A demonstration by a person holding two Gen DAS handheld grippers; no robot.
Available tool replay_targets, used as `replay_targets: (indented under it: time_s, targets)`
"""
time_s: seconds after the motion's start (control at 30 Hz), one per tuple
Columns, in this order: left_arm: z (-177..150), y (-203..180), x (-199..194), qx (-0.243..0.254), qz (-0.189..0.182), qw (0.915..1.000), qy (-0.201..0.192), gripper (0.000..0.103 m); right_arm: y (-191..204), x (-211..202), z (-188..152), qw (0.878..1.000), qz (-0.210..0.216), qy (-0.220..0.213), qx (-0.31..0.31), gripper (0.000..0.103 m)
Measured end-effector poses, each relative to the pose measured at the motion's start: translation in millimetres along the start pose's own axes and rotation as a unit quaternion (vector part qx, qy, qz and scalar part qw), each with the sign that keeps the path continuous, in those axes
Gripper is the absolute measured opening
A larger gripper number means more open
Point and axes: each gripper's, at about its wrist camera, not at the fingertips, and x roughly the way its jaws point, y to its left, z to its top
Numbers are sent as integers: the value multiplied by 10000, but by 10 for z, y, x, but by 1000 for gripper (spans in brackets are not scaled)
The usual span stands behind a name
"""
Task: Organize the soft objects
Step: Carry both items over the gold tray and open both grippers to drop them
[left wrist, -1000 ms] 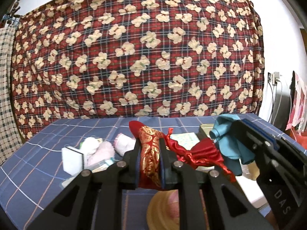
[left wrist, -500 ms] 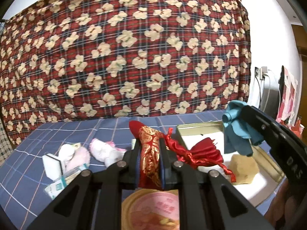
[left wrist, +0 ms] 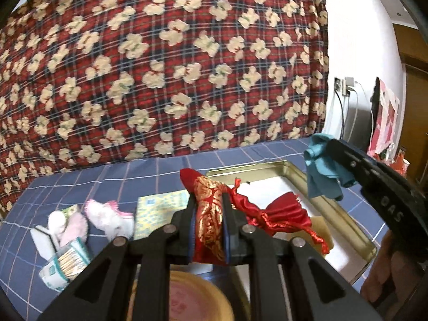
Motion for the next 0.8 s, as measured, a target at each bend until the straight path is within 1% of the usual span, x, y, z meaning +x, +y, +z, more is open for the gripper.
replay_targets:
  time_s: [0.13, 0.3, 0.37, 0.4, 0.43, 0.47, 0.5, 0.53, 0.57, 0.6, 0.63, 0.67, 0.73, 0.8]
  targets:
    - [58, -127, 100, 96, -130, 9998, 154, 13, -107, 136, 14, 9995, -97, 315, -5, 13]
    - [49, -278, 281, 312, -103, 9985, 430, 15, -171, 338, -30, 9969, -149, 770, -96, 14]
    - [35, -319, 357, 362, -121, 9979, 516, 16, -201, 384, -39, 9962, -140, 862, -61, 14]
    - [28, -335, 390, 389, -123, 9977, 540, 23, -204, 391, -34, 9961, -135, 873, -61, 14]
    - [21, -357, 429, 436, -54, 9974, 566, 26, -201, 402, -31, 9957, -152, 903, -100, 14]
    - [14, -365, 447, 450, -9, 9972, 591, 35, -201, 412, -29, 9955, -185, 924, -125, 14]
    - [11, -368, 465, 441, 47, 9971, 612, 46, -218, 407, -23, 9958, -206, 893, -85, 16]
    - [8, -366, 461, 415, 80, 9974, 588, 51, -231, 398, -20, 9960, -212, 863, -48, 35]
    - [9, -362, 442, 401, 59, 9977, 545, 57, -249, 389, -16, 9962, -225, 838, -3, 69]
    - [10, -360, 425, 404, 43, 9979, 506, 65, -270, 369, -16, 9966, -237, 786, 58, 83]
    - [10, -357, 393, 422, 72, 9980, 455, 69, -292, 322, -12, 9975, -233, 653, 125, 90]
    - [10, -355, 376, 434, 117, 9981, 421, 74, -293, 308, 0, 9978, -228, 610, 142, 90]
    - [9, -315, 288, 419, 165, 9985, 305, 74, -284, 287, 10, 9979, -256, 577, 143, 90]
    - [9, -255, 218, 381, 174, 9988, 241, 78, -281, 253, 6, 9983, -240, 494, 185, 90]
